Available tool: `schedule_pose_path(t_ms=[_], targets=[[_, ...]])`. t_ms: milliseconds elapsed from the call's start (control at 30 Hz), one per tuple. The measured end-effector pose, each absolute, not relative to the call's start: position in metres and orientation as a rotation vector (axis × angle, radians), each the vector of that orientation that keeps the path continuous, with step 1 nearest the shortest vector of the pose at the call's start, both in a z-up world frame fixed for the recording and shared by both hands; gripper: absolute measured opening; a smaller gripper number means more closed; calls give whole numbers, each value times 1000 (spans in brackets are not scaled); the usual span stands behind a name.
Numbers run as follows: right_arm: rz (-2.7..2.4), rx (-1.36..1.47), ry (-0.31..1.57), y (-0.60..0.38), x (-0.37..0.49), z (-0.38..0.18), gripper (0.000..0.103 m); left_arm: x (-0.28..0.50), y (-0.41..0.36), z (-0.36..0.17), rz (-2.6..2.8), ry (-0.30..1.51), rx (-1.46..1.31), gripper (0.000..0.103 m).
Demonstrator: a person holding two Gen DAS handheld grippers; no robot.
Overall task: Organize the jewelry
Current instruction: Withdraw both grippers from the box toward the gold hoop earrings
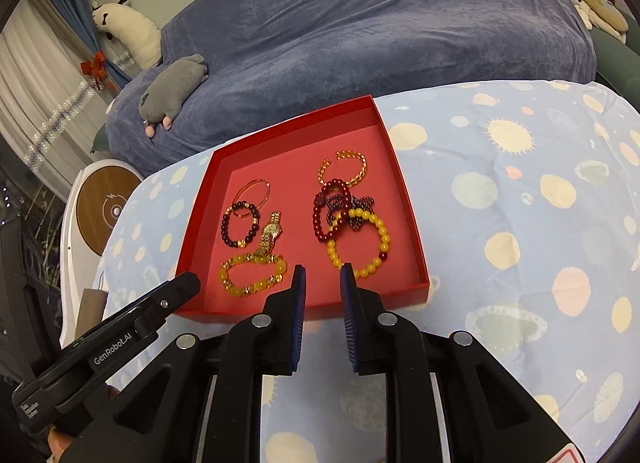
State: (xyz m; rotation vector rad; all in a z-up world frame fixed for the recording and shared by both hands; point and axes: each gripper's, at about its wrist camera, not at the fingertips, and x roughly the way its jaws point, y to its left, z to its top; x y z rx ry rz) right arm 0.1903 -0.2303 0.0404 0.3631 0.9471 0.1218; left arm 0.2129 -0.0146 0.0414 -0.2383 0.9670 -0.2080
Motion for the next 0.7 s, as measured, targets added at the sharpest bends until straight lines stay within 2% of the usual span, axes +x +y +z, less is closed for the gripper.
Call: schedule_pose_path(t_ms=[500, 633, 700], targets=[[77, 311, 1052, -241, 81, 7, 19, 121, 11, 22, -186, 1019, -234, 40], [65, 298, 1075, -234, 65, -5, 30, 99, 20, 14, -171, 1035, -227, 40], [61, 291, 1079, -232, 63, -9, 30, 89, 26, 11, -161, 1040, -229, 40]])
